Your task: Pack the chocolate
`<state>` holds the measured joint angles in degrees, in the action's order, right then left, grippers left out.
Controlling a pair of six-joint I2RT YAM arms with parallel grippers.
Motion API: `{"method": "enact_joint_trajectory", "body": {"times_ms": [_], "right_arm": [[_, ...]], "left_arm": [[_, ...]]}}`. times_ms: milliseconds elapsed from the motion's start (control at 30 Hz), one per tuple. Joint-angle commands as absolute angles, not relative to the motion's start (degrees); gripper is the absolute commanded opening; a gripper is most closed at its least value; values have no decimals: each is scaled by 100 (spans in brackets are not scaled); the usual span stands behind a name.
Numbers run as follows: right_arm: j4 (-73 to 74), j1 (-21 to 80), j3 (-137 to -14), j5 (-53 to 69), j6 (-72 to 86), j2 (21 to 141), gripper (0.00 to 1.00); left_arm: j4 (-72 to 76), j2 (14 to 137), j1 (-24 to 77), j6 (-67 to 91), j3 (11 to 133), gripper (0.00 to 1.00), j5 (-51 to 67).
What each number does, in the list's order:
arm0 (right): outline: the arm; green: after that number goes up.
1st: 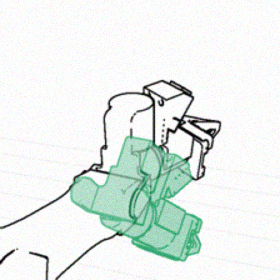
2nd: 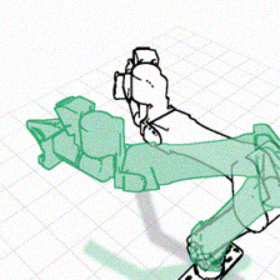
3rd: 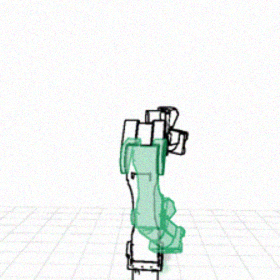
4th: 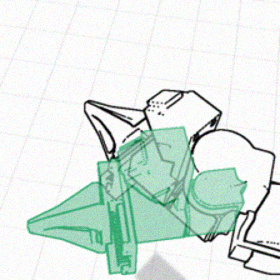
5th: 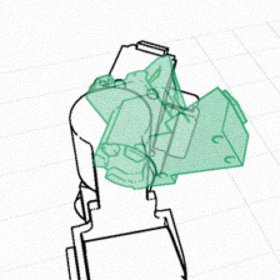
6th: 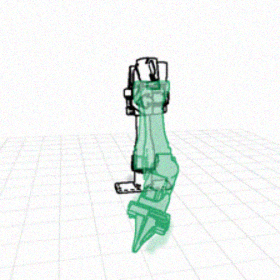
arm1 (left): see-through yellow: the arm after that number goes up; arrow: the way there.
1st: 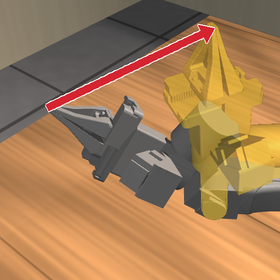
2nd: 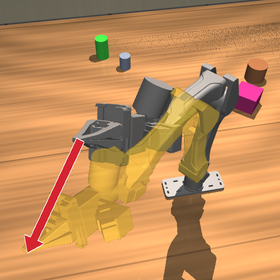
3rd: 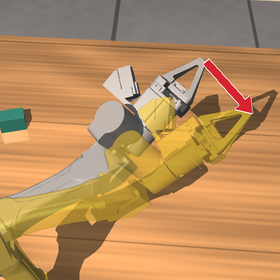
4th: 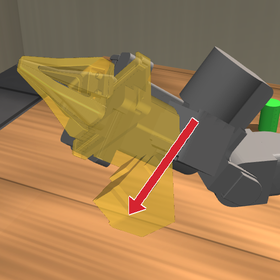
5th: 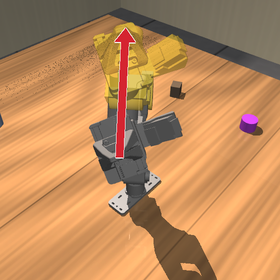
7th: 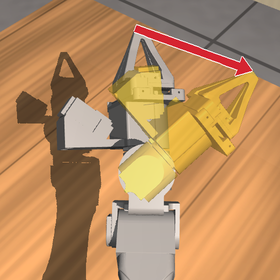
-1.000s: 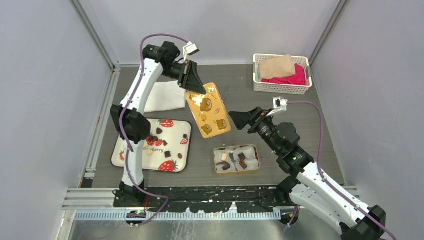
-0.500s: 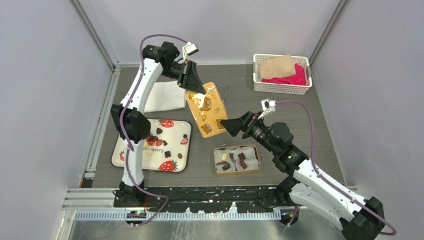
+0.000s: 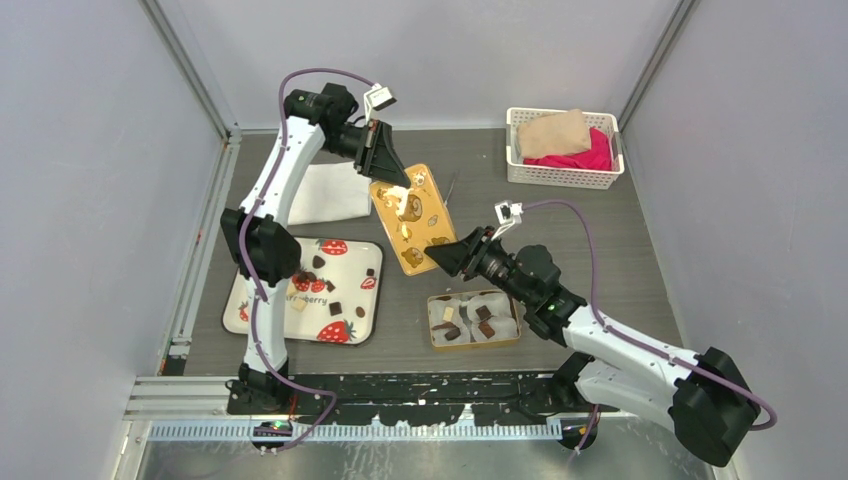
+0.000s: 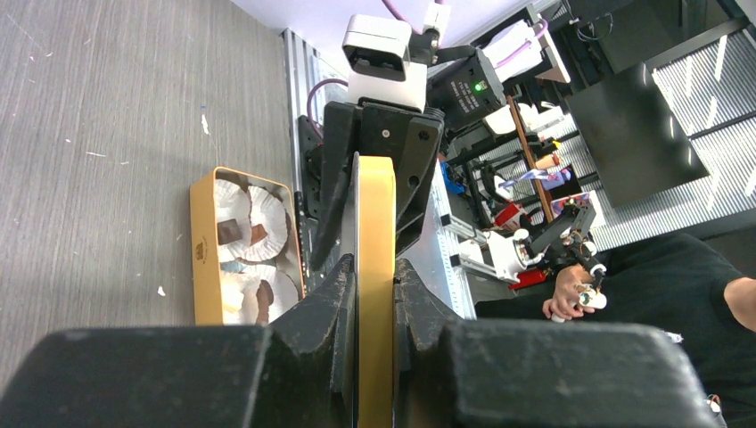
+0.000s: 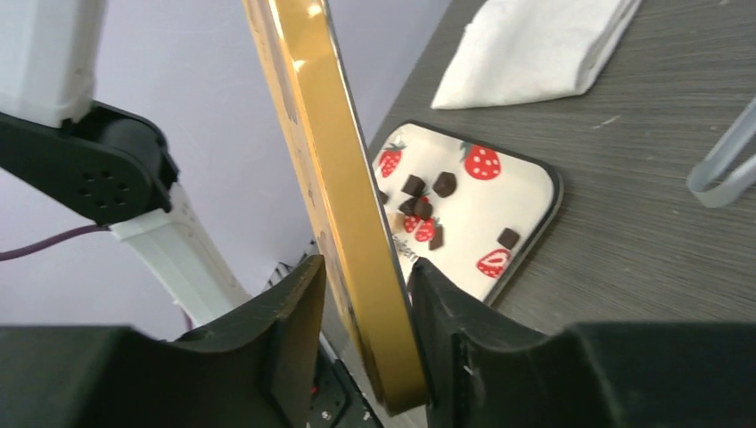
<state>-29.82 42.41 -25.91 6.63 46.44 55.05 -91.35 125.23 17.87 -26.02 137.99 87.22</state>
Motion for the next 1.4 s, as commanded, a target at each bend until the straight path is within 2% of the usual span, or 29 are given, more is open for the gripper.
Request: {"method": "enact_joint_trajectory", "body": {"times_ms": [0, 200, 267, 367, 400, 433, 500, 533, 567, 600, 667, 833, 900, 933, 967, 1033, 1133, 1267, 1367], "right_arm": [[-3806, 4259, -2708, 873, 4728, 5302, 43], [-3727, 4258, -2762, 1119, 4807, 4979, 30], [-3628, 4260, -2838, 1207, 4787, 4912, 22], [-3343, 4256, -2975, 1330, 4742, 4842, 3], [-3239, 4260, -3013, 1343, 4731, 4805, 1], [-3124, 4256, -3045, 1344, 4722, 4774, 1], [-2899, 4260, -3109, 1349, 4659, 4668, 1], [-2735, 4260, -3156, 1364, 4587, 4604, 1], [-2512, 4257, -3234, 1389, 4495, 4531, 1], [-2250, 4255, -3322, 1436, 4386, 4464, 1], [-1791, 4255, -3496, 1496, 4175, 4308, 1], [-535, 4254, -3999, 1493, 3618, 3947, 1], [7, 4258, -4213, 1441, 3434, 3820, 1], [369, 4259, -4348, 1385, 3345, 3743, 1], [795, 4255, -4474, 1239, 3261, 3708, 1], [1380, 4255, -4733, 903, 3050, 3587, 1], [2047, 4254, -5048, 161, 2705, 3429, 1], [2748, 4255, -5393, -296, 2410, 3415, 1], [3274, 4254, -5617, -402, 2417, 3520, 1]], "left_arm": [[-10183, 12364, 1740, -2659, 13870, 0, 9762], [-10182, 12384, 1740, -2654, 13835, 0, 9765], [-10178, 12384, 1740, -2654, 13811, 5, 9765], [-10186, 12346, 1740, -2670, 13774, 16, 9765], [-10186, 12324, 1740, -2663, 13761, 21, 9764], [-10187, 12304, 1740, -2668, 13749, 29, 9761], [-10188, 12249, 1740, -2682, 13710, 58, 9761], [-10187, 12213, 1740, -2691, 13692, 65, 9756], [-10191, 12182, 1740, -2709, 13686, 81, 9752], [-10187, 12155, 1740, -2715, 13681, 90, 9737], [-10187, 12130, 1728, -2707, 13689, 99, 9701], [-10131, 12168, 1541, -2633, 13853, 100, 9611], [-9598, 12178, 1426, -2093, 13952, 100, 9389], [-9085, 12124, 1413, -1311, 13955, 100, 8923], [-7762, 11978, 1464, -109, 13810, 100, 8062], [-5872, 11457, 1643, 1464, 13106, 100, 5859], [-4198, 11192, 1556, 2527, 12883, 100, 5716], [-4712, 11568, 1547, 2604, 13859, 100, 5309], [-4965, 11517, 1553, 2716, 13840, 100, 4514]]}}
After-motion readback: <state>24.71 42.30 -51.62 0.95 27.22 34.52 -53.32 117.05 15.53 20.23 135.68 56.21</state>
